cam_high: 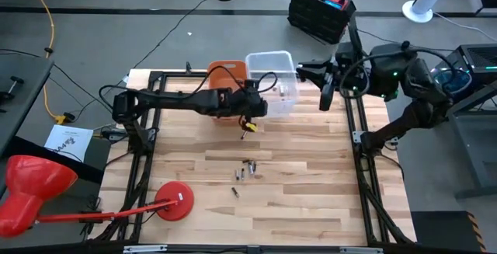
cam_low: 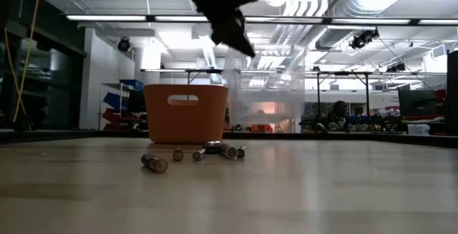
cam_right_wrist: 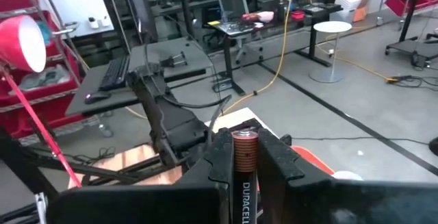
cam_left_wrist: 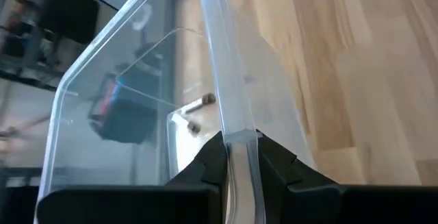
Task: Sort batteries
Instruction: Put the brown battery into the orange bin
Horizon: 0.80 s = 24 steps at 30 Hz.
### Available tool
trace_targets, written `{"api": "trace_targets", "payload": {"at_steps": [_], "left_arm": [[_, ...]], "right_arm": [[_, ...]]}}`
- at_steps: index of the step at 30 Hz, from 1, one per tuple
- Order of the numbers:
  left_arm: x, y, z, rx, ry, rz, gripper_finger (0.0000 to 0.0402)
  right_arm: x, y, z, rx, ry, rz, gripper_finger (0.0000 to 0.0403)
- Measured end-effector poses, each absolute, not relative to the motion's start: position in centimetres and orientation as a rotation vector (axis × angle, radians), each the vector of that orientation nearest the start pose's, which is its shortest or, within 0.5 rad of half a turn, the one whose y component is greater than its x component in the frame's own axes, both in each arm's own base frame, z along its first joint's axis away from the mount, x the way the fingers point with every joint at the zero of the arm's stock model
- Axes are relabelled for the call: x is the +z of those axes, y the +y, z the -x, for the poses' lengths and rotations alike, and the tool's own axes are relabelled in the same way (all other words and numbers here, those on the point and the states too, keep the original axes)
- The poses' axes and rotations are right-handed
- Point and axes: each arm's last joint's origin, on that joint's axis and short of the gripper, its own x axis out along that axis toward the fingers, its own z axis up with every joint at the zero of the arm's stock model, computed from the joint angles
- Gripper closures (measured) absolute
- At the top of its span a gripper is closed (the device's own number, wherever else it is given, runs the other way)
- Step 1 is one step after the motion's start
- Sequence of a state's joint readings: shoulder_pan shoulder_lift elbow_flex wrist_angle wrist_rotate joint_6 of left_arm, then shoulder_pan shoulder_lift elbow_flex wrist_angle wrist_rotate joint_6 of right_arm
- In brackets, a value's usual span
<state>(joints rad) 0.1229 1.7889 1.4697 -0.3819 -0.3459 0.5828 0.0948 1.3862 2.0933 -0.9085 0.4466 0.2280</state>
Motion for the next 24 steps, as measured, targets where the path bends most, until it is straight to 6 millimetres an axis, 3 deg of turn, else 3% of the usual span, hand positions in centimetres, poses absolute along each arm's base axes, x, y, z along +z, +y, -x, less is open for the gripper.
{"api": "trace_targets", "payload": {"at_steps": [5,15,24], "left_arm": [[26.8,6.2,-39.7,0.15,0.77,-0.581,0.0364],[23.8,4.3,-41.4,0.106,0.803,-0.543,0.0346],[24.7,3.3,-41.2,0.144,0.774,-0.479,0.028]], "right_arm": [[54.4,1.2,-22.2,-0.371,0.177,-0.16,0.0379],[53.9,1.3,-23.2,-0.379,0.193,-0.179,0.0382],[53.9,0.9,-23.2,-0.396,0.191,-0.18,0.0382]]}}
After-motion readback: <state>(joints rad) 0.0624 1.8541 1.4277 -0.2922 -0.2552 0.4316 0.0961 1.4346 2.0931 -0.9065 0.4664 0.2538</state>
